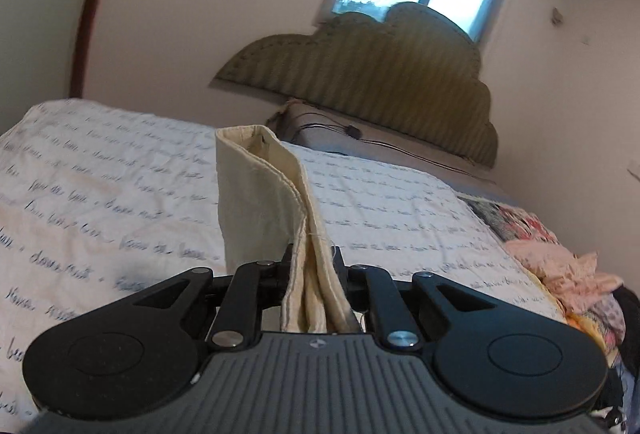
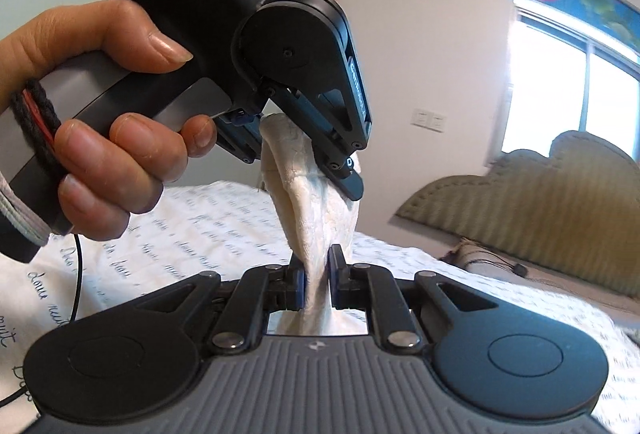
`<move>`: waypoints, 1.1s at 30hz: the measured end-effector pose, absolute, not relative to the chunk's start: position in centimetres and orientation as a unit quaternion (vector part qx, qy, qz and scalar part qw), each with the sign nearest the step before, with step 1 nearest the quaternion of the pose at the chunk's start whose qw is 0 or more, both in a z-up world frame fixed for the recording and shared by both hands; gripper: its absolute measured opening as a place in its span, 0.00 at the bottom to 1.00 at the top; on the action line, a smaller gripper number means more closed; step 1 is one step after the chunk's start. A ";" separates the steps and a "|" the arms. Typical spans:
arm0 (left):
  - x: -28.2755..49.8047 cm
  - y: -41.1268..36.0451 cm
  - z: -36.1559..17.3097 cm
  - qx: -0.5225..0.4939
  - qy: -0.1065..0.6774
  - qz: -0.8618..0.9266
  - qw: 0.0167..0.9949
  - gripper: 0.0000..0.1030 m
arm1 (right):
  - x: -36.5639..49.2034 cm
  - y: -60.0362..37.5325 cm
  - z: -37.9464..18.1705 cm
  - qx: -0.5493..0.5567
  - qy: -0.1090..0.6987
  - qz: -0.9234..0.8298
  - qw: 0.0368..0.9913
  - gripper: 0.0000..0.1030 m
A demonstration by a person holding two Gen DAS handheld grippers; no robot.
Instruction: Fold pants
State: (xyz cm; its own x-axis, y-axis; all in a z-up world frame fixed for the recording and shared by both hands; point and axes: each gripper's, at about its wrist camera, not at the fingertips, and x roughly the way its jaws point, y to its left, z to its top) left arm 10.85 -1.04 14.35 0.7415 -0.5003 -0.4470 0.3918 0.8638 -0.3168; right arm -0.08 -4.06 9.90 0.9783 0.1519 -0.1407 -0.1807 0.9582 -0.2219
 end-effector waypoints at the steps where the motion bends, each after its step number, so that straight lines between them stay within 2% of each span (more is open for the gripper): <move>1: 10.5 -2.3 14.6 -0.093 0.265 -0.248 0.927 0.14 | -0.6 -4.9 10.0 -0.107 0.059 0.078 0.989 0.11; 9: 8.7 -12.0 14.2 -0.036 0.270 -0.316 0.909 0.14 | -3.3 -11.5 9.6 -0.049 0.058 0.017 0.997 0.11; 19: 9.1 -22.4 8.8 0.022 0.326 -0.373 0.869 0.13 | -5.5 -17.0 6.7 0.042 0.107 -0.045 0.992 0.11; 33: 8.3 -29.6 3.1 0.100 0.360 -0.415 0.830 0.14 | -8.2 -18.5 3.9 0.152 0.151 -0.081 0.973 0.11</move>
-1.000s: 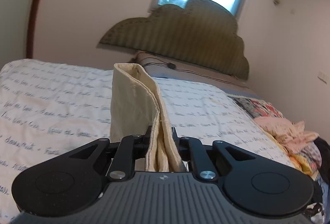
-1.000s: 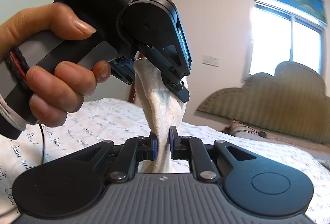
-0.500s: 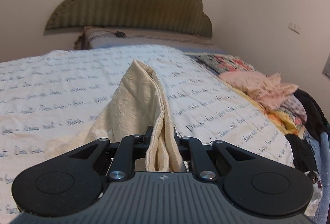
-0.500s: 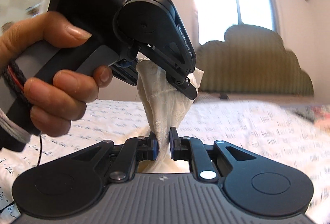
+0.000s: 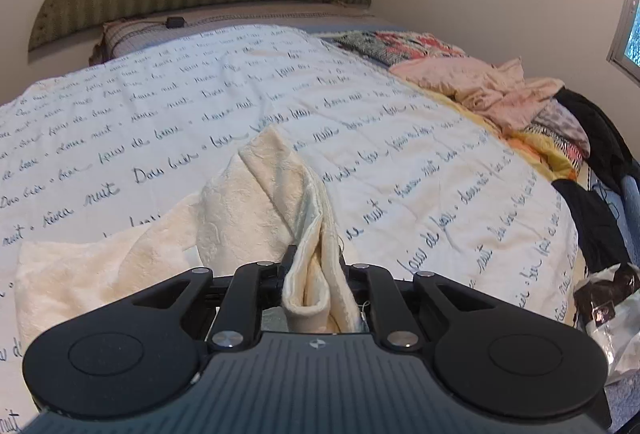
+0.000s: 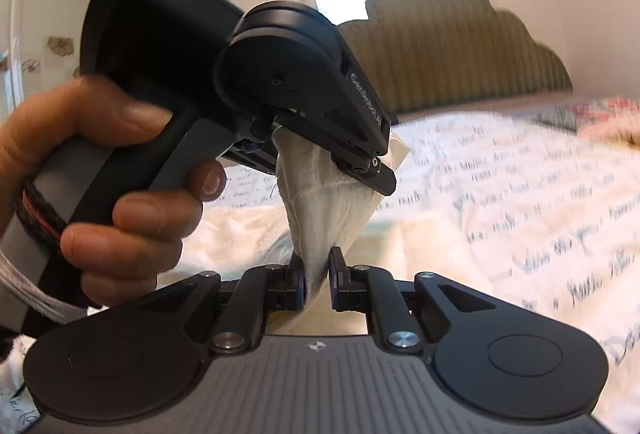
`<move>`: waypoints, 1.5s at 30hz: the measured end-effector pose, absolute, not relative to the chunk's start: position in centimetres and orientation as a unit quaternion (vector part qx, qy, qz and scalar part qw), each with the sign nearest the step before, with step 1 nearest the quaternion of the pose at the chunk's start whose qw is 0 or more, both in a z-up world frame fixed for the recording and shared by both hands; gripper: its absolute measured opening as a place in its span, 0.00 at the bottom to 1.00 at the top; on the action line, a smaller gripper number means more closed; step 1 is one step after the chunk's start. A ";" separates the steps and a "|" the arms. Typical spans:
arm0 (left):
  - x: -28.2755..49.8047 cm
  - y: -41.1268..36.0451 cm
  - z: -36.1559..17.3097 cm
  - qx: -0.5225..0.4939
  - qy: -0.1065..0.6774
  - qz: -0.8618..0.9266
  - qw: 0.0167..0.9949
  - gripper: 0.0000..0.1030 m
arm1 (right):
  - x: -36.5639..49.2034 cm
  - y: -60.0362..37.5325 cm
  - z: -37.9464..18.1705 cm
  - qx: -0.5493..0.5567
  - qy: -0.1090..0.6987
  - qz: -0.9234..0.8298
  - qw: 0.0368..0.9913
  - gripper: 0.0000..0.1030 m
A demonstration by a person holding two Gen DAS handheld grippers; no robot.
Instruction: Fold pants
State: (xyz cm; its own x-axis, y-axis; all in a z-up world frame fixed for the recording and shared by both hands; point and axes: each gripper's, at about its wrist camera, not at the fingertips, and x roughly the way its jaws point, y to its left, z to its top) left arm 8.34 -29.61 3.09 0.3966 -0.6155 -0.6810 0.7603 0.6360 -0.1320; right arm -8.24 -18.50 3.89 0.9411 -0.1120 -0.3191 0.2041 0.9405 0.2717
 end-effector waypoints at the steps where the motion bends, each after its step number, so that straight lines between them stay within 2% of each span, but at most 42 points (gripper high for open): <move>1: 8.2 -29.9 2.7 0.106 0.363 -0.419 0.826 0.14 | -8.6 -18.5 3.8 0.162 0.155 -0.081 0.971 0.11; 3: 8.1 -30.3 2.1 0.114 0.366 -0.425 0.820 0.17 | -8.4 -19.1 3.9 0.181 0.160 -0.081 0.967 0.11; 4: 8.0 -30.5 1.8 0.119 0.368 -0.431 0.815 0.27 | -8.4 -19.3 3.8 0.192 0.163 -0.081 0.964 0.12; 5: 7.9 -30.8 1.5 0.120 0.372 -0.440 0.808 0.30 | -8.5 -19.7 3.7 0.208 0.164 -0.079 0.961 0.12; 7: 7.9 -30.9 1.1 0.114 0.382 -0.449 0.800 0.47 | -8.9 -20.5 3.4 0.249 0.166 -0.072 0.951 0.13; 9: 7.9 -30.8 1.0 0.107 0.393 -0.452 0.794 0.55 | -8.8 -21.6 3.2 0.292 0.172 -0.067 0.938 0.13; 10: 7.9 -30.7 1.1 0.107 0.392 -0.449 0.796 0.55 | -8.8 -22.0 3.0 0.311 0.176 -0.062 0.932 0.15; 12: 8.1 -30.1 1.5 0.108 0.385 -0.442 0.803 0.56 | -9.0 -22.3 2.9 0.335 0.182 -0.063 0.923 0.26; 14: 8.5 -28.9 2.2 0.095 0.373 -0.441 0.811 0.65 | -9.3 -22.2 3.1 0.334 0.187 -0.068 0.921 0.38; 15: 8.8 -28.2 2.6 0.084 0.367 -0.440 0.815 0.72 | -9.5 -22.1 3.3 0.329 0.190 -0.070 0.922 0.40; 16: 9.1 -27.4 3.2 0.069 0.360 -0.443 0.818 0.75 | -9.9 -22.0 3.3 0.322 0.192 -0.072 0.924 0.42; 21: 11.0 -23.9 5.5 0.010 0.329 -0.432 0.840 0.79 | -11.7 -23.3 3.5 0.313 0.194 -0.105 0.924 0.44; 25: 13.5 -22.2 4.9 0.049 0.329 -0.351 0.875 0.81 | -13.8 -23.0 5.3 0.261 0.156 -0.200 0.931 0.47; 28: 16.0 -20.9 3.1 0.090 0.343 -0.265 0.897 0.74 | -11.2 -25.0 7.3 0.207 0.161 -0.157 0.952 0.47; 31: 18.0 -19.2 1.7 0.084 0.362 -0.225 0.901 0.65 | -6.1 -25.8 8.1 0.074 0.210 -0.137 0.965 0.46; 34: 18.9 -18.1 0.8 0.068 0.373 -0.222 0.898 0.64 | -0.1 -27.0 7.9 -0.021 0.244 -0.101 0.964 0.46; 36: 19.0 -18.2 0.6 0.081 0.367 -0.218 0.900 0.61 | 3.8 -28.5 7.3 -0.012 0.273 -0.034 0.961 0.45; 40: 20.0 -19.1 -1.0 0.103 0.364 -0.207 0.902 0.63 | 8.8 -29.5 5.1 -0.019 0.357 -0.003 0.934 0.42; 45: 21.8 -17.9 -2.1 0.051 0.394 -0.213 0.893 0.63 | 7.3 -30.7 4.0 0.019 0.358 -0.042 0.933 0.43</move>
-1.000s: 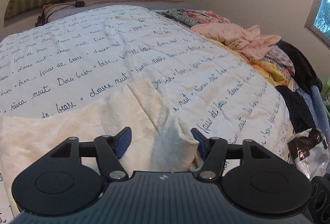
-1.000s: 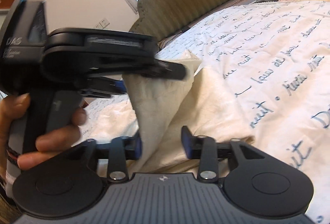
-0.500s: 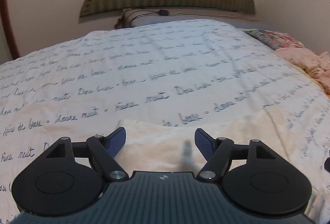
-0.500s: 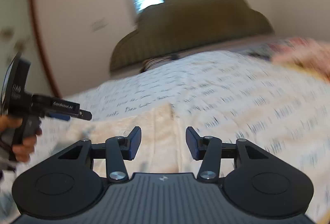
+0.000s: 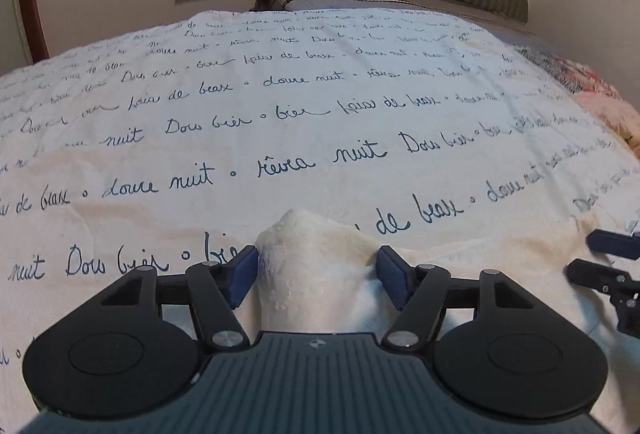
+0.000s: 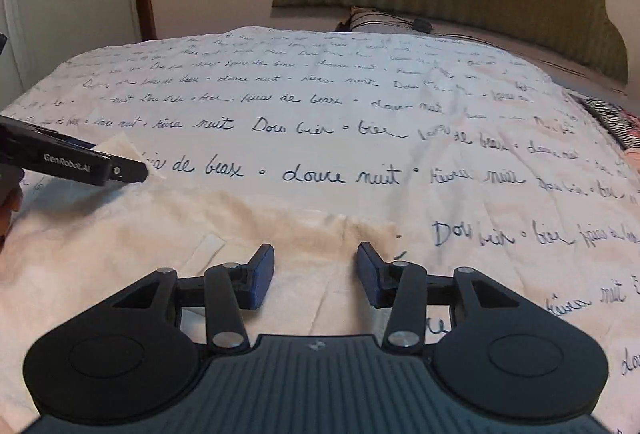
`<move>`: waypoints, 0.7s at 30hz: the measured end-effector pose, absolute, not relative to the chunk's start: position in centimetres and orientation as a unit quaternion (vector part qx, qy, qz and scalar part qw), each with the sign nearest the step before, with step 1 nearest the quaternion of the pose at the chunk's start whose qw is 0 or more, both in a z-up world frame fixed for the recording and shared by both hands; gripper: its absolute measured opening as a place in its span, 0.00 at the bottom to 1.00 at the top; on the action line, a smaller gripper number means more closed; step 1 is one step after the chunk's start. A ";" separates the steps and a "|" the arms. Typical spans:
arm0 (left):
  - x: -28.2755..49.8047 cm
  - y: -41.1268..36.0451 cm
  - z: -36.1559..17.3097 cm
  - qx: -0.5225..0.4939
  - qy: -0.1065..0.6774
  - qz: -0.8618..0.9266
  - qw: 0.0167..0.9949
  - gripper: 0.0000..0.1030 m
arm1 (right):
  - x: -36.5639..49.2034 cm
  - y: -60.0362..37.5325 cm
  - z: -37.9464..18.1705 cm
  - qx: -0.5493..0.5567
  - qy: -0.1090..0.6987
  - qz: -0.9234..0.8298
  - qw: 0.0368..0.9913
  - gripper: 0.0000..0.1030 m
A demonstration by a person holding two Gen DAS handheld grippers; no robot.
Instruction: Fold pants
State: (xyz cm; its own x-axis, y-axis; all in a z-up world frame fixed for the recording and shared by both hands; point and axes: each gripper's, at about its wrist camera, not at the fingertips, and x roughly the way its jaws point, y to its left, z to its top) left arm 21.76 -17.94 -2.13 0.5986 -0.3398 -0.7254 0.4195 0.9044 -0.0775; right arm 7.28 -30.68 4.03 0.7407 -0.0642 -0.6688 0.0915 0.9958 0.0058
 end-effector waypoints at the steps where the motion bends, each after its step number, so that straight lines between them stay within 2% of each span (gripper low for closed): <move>1: 21.3 -17.4 -1.5 0.038 0.388 -0.217 0.895 0.63 | 6.7 -30.3 4.3 0.003 0.352 -0.065 0.934 0.45; 5: 18.3 -17.0 0.3 0.079 0.344 -0.230 0.907 0.60 | 2.3 -29.7 6.5 0.025 0.307 -0.029 0.951 0.45; 7: 17.4 -17.9 -0.2 0.117 0.344 -0.245 0.899 0.63 | 1.1 -29.0 6.3 0.033 0.318 -0.004 0.947 0.45; 9: 17.0 -18.7 -1.2 0.151 0.331 -0.234 0.902 0.64 | 0.9 -28.1 4.5 -0.013 0.354 -0.027 0.935 0.46; 10: 16.9 -18.7 -1.6 0.154 0.324 -0.229 0.905 0.64 | 0.6 -28.0 3.7 -0.028 0.355 -0.039 0.934 0.57; 11: 16.7 -18.3 -1.4 0.143 0.325 -0.225 0.907 0.63 | 0.0 -28.4 3.6 -0.016 0.346 -0.057 0.937 0.62; 14: 14.9 -16.7 0.5 0.113 0.304 -0.231 0.917 0.59 | -2.6 -28.4 4.9 0.001 0.307 -0.110 0.945 0.62; 18: 10.1 -15.5 1.8 0.130 0.257 -0.284 0.914 0.67 | -6.7 -26.8 6.0 0.045 0.261 -0.039 0.963 0.62; 21: 7.6 -15.8 0.2 0.177 0.260 -0.311 0.897 0.68 | -6.9 -26.0 4.4 0.038 0.299 -0.024 0.953 0.62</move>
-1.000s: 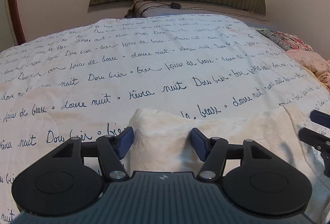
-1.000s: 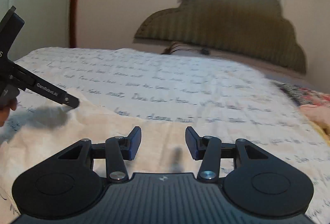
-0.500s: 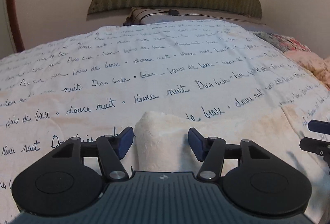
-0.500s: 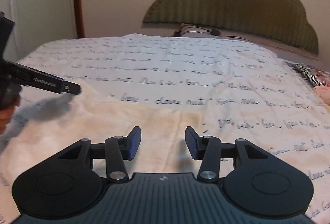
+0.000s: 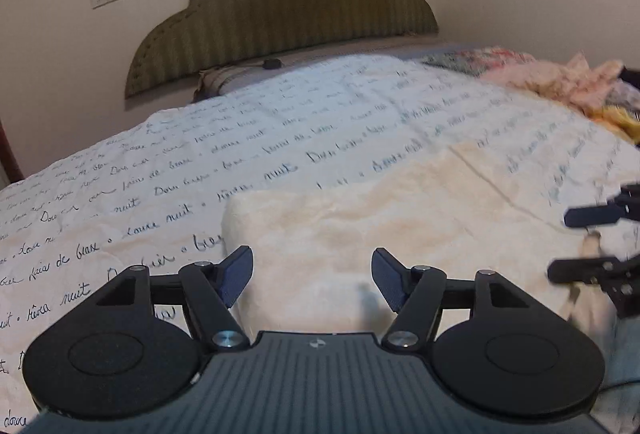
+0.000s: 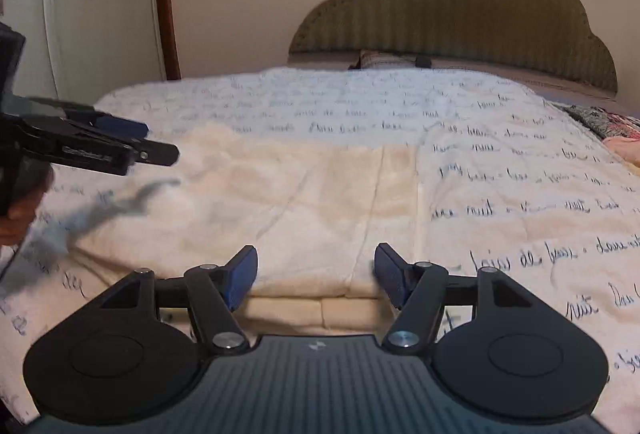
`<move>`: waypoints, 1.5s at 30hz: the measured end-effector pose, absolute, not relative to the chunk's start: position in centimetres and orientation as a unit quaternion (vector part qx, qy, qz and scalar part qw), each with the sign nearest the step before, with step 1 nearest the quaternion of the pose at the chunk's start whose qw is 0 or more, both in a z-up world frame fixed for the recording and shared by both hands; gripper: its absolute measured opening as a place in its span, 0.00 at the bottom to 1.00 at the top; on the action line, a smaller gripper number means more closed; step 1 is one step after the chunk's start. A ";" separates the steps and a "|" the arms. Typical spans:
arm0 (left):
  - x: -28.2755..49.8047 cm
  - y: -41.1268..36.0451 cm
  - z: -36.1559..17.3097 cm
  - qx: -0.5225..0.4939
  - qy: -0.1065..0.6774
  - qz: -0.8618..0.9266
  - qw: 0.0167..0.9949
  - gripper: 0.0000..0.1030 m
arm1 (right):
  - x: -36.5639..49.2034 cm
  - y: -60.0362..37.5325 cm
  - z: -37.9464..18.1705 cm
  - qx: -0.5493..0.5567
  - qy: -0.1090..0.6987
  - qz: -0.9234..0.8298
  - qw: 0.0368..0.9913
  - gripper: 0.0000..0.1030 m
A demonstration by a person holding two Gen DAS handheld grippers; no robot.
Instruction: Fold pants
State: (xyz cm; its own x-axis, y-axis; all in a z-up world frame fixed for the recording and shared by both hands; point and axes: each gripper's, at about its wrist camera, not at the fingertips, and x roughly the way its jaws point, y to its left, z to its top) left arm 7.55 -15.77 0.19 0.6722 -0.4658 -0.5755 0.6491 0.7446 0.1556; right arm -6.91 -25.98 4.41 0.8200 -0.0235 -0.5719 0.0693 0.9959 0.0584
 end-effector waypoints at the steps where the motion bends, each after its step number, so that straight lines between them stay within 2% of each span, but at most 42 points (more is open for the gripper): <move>1: 7.2 -16.1 -1.0 0.198 0.268 -0.310 0.891 0.70 | -6.9 -26.0 3.7 0.029 0.305 -0.032 0.951 0.62; 3: 6.9 -16.2 -2.5 0.219 0.274 -0.287 0.891 0.70 | -6.8 -26.9 3.6 0.054 0.302 -0.038 0.951 0.63; 8: 6.3 -14.1 0.0 0.168 0.243 -0.312 0.903 0.69 | -7.0 -28.1 6.0 0.071 0.270 -0.061 0.958 0.63; 10: 6.1 -14.1 0.6 0.149 0.232 -0.335 0.901 0.76 | -6.5 -27.9 6.4 0.074 0.266 -0.050 0.960 0.63; 12: 6.4 -14.8 0.5 0.143 0.246 -0.354 0.891 0.78 | -5.3 -27.4 6.2 0.085 0.268 -0.040 0.959 0.63; 15: 7.4 -17.0 -0.2 0.179 0.248 -0.345 0.888 0.78 | -2.4 -26.8 6.6 0.093 0.286 -0.050 0.952 0.80; 17: 9.8 -17.9 -0.4 0.179 0.267 -0.329 0.888 0.72 | -0.8 -26.7 7.6 0.082 0.278 -0.066 0.955 0.97; 18: 11.0 -17.9 -0.4 0.166 0.280 -0.326 0.888 0.65 | -0.2 -26.7 8.1 0.079 0.270 -0.074 0.957 1.00; 21: 15.5 -17.6 -0.8 0.104 0.335 -0.324 0.879 0.58 | 1.2 -26.8 9.1 0.061 0.248 -0.092 0.963 1.00; 23: 17.5 -17.6 -1.7 0.081 0.362 -0.325 0.870 0.57 | 2.2 -26.8 8.6 0.046 0.260 -0.105 0.959 1.00; 28: 16.6 -18.3 -2.9 0.117 0.332 -0.311 0.883 0.59 | 6.1 -28.0 3.9 0.076 0.401 -0.099 0.907 1.00; 33: 14.1 -18.8 -2.6 0.173 0.299 -0.294 0.891 0.66 | 5.0 -28.9 2.8 0.101 0.379 -0.081 0.916 1.00; 42: 12.7 -17.9 -2.4 0.173 0.304 -0.280 0.894 0.69 | 3.9 -28.8 2.1 0.088 0.360 -0.071 0.926 1.00; 45: 11.9 -17.7 -2.5 0.179 0.302 -0.274 0.895 0.68 | 3.6 -28.9 2.1 0.085 0.360 -0.065 0.927 1.00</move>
